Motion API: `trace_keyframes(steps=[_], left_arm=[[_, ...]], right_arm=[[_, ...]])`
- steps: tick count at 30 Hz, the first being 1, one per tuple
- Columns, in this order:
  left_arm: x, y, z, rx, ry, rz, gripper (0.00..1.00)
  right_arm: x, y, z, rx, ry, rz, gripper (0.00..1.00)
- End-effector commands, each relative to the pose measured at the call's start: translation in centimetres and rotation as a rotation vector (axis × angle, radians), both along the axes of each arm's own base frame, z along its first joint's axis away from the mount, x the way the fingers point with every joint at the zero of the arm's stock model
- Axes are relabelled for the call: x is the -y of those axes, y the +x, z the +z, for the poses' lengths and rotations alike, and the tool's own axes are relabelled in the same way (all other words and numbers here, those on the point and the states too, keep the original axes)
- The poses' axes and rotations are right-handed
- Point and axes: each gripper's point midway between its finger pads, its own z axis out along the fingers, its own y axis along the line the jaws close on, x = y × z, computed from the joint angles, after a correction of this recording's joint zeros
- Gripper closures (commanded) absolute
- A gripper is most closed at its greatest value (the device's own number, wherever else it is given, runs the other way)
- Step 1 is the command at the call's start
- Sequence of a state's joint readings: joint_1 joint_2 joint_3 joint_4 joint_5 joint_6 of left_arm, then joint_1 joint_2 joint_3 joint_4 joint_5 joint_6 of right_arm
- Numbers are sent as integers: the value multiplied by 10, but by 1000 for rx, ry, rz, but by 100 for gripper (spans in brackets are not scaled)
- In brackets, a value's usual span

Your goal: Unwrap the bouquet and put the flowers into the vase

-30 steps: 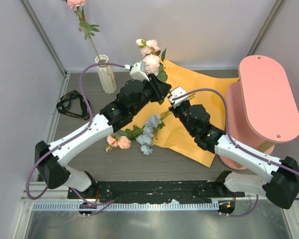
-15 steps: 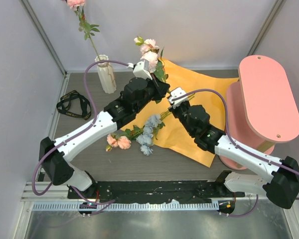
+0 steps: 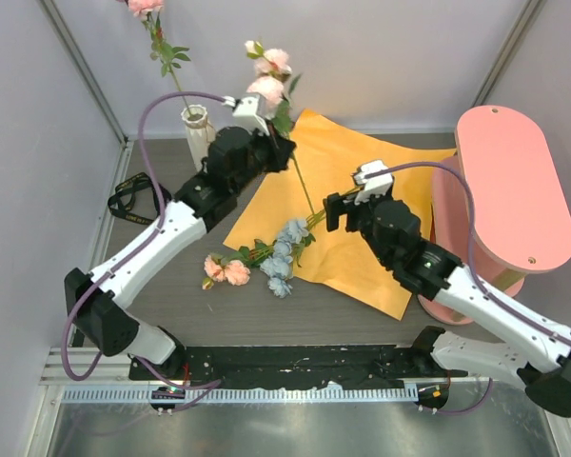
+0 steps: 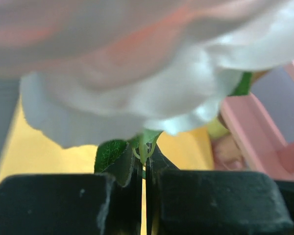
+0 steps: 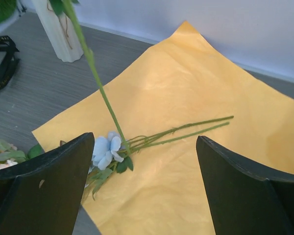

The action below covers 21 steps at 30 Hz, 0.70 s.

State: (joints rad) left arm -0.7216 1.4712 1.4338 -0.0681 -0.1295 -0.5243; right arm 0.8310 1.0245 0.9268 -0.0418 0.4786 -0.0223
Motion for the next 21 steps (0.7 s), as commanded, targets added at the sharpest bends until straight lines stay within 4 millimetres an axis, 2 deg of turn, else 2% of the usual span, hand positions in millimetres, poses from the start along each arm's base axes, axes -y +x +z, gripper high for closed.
trace_keyframes(steps=[1,2,4,5,8,9,11,12,13,17,21], left_arm=[[-77,18,81,253,77,106,100],[-102,24,97,309,96,162,100],[-130,29,123,369,81,157,100],[-175,44,132,352,40,261,100],[-243,49,153,399,31,471,100],[-253,44,172,470,15,498,100],[-270,46,186,525,40,533,100],[-275,55,185,520,54,547,100],[-280,56,200,547,50,561,100],[-299,76,215,563,56,592,100],[-307,98,215,565,86,610,100]], right_arm=[[25,-33,3,-69,152,-20,8],[27,-38,0,-66,129,2,8],[46,-40,6,-41,100,-52,8],[56,-42,2,-52,65,-89,7],[78,-45,11,-25,54,-164,6],[80,-46,14,-18,65,-168,6],[80,-50,21,-10,103,-149,6],[78,-51,23,-9,113,-138,6],[77,-53,25,-8,122,-127,6],[70,-51,25,-26,130,-113,6],[65,-52,26,-41,143,-95,6]])
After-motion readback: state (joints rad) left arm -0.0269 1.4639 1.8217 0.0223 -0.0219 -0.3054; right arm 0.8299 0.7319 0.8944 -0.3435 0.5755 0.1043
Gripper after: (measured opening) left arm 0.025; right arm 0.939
